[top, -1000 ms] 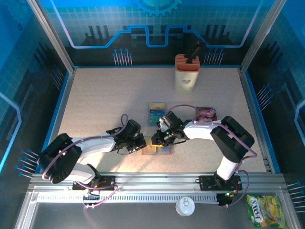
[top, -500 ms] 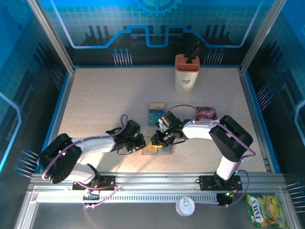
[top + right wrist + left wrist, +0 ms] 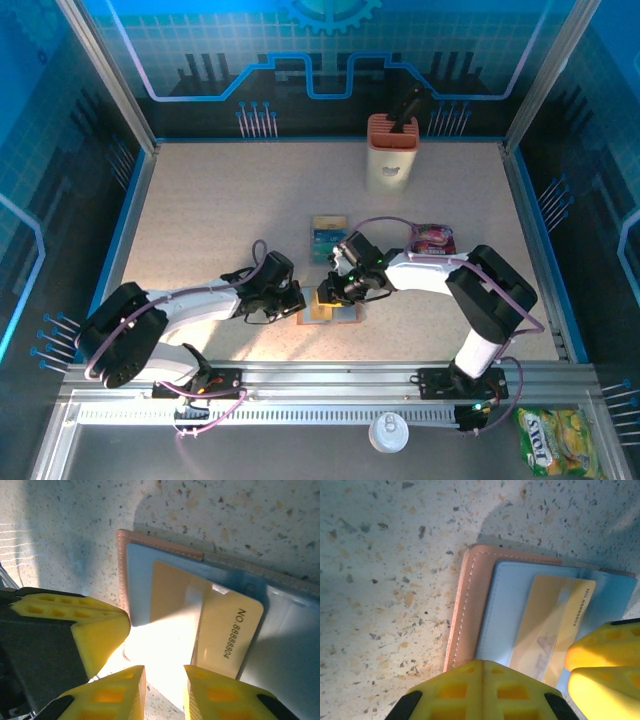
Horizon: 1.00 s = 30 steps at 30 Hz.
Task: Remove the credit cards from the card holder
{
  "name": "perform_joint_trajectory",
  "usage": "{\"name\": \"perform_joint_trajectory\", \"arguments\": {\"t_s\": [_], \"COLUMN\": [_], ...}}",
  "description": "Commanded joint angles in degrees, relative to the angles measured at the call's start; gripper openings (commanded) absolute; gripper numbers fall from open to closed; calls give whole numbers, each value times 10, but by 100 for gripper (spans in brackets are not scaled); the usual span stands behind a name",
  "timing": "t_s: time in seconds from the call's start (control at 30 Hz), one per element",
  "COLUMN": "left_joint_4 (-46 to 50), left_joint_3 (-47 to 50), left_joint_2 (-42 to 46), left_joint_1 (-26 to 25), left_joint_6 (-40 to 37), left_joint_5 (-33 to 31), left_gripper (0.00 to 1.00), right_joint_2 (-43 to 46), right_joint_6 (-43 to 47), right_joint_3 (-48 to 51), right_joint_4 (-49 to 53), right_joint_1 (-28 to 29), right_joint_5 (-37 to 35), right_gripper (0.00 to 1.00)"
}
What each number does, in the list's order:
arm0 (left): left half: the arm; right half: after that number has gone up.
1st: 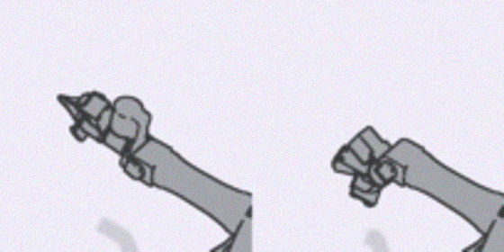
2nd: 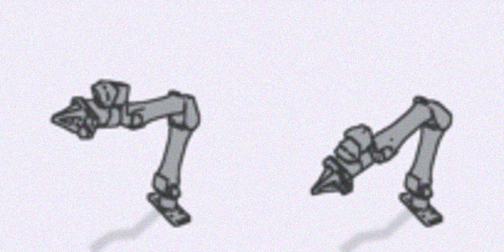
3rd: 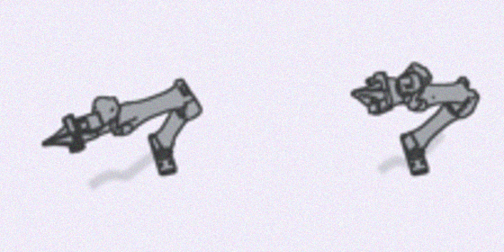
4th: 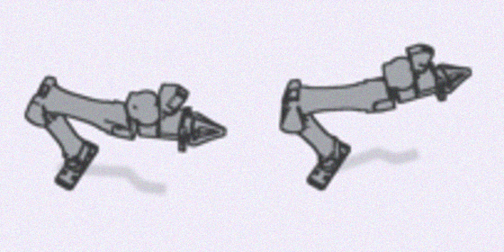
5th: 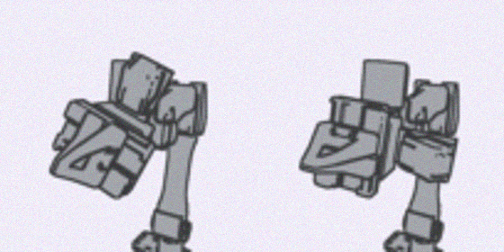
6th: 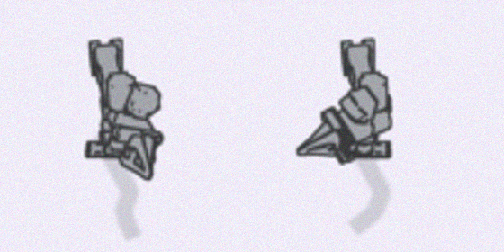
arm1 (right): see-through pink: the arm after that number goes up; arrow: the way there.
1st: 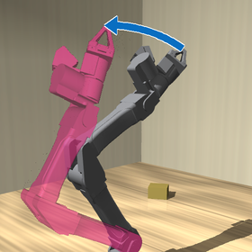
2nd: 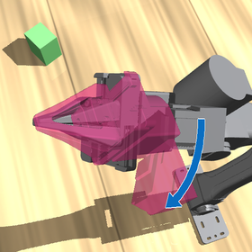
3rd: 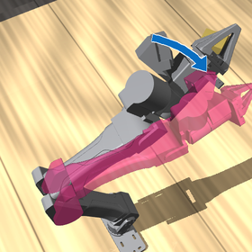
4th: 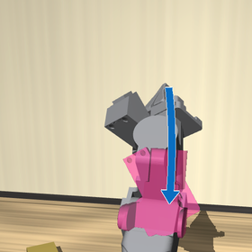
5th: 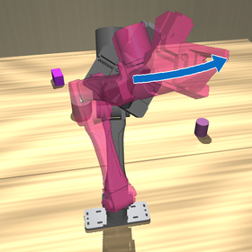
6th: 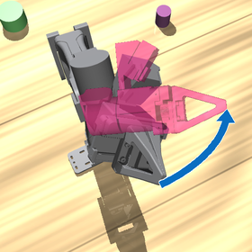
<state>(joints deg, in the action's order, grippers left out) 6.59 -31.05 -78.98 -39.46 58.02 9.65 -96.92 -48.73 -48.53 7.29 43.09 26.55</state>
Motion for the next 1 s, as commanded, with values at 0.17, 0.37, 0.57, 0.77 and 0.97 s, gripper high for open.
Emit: {"name": "perform_joint_trajectory", "arguments": {"t_s": [0.17,0.37,0.57,0.77,0.97], "left_joint_4": [-10,-20,-35,-6,8], "left_joint_3": [-22,-25,-28,-32,-24], "left_joint_2": [10,-7,-23,-37,-37], "left_joint_1": [2,-1,-3,-3,-3], "left_joint_6": [-14,-17,-18,-23,-22], "left_joint_5": [28,37,50,35,26], "left_gripper": [0,0,0,0,0], "right_joint_2": [41,43,39,32,21], "right_joint_6": [20,23,29,33,33], "right_joint_3": [0,5,2,6,10], "right_joint_4": [43,53,68,68,62], "right_joint_1": [-11,-18,-20,-20,-20], "right_joint_5": [-23,-27,-34,-35,-31], "right_gripper": [27,28,29,29,29]}}
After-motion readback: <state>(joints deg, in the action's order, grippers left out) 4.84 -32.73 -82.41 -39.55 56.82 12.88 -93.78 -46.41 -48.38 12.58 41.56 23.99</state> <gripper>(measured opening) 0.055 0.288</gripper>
